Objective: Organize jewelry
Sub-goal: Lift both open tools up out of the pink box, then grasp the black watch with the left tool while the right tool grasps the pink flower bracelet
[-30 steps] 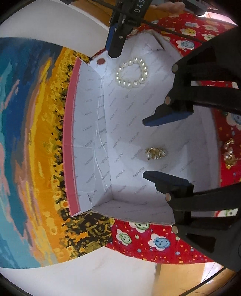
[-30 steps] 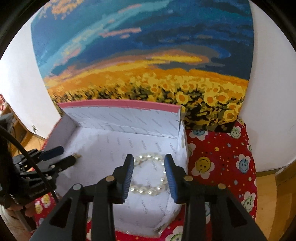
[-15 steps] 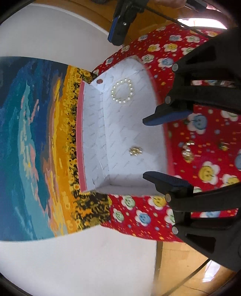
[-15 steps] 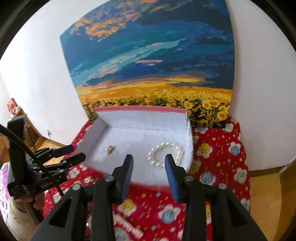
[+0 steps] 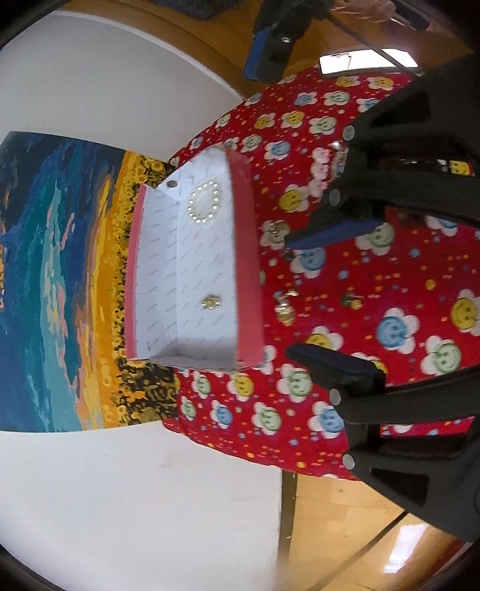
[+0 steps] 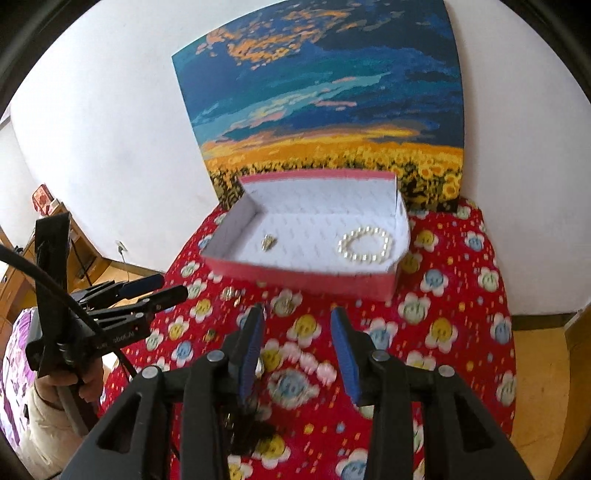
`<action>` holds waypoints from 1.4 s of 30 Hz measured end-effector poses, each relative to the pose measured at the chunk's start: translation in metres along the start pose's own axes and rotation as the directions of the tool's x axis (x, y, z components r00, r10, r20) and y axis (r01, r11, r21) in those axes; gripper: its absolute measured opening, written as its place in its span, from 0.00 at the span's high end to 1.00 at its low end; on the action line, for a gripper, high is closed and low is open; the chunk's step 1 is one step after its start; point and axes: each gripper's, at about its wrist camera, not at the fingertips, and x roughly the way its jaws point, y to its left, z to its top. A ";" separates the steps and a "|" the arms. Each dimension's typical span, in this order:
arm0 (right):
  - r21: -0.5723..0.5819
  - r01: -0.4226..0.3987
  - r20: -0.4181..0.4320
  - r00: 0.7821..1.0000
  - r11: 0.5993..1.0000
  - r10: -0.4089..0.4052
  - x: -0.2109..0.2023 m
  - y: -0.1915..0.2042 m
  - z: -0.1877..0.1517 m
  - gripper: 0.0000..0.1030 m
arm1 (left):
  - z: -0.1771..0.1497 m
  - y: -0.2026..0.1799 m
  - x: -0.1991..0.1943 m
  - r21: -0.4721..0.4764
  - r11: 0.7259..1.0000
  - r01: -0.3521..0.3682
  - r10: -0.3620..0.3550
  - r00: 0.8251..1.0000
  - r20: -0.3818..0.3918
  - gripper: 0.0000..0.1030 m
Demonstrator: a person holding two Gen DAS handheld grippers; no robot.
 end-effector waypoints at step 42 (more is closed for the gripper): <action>0.235 0.085 -0.072 0.995 0.968 -0.070 0.017 -0.056 -0.088 0.51 | -0.036 -0.076 0.039 0.002 0.984 0.180 -0.180 0.982 -0.062 1.00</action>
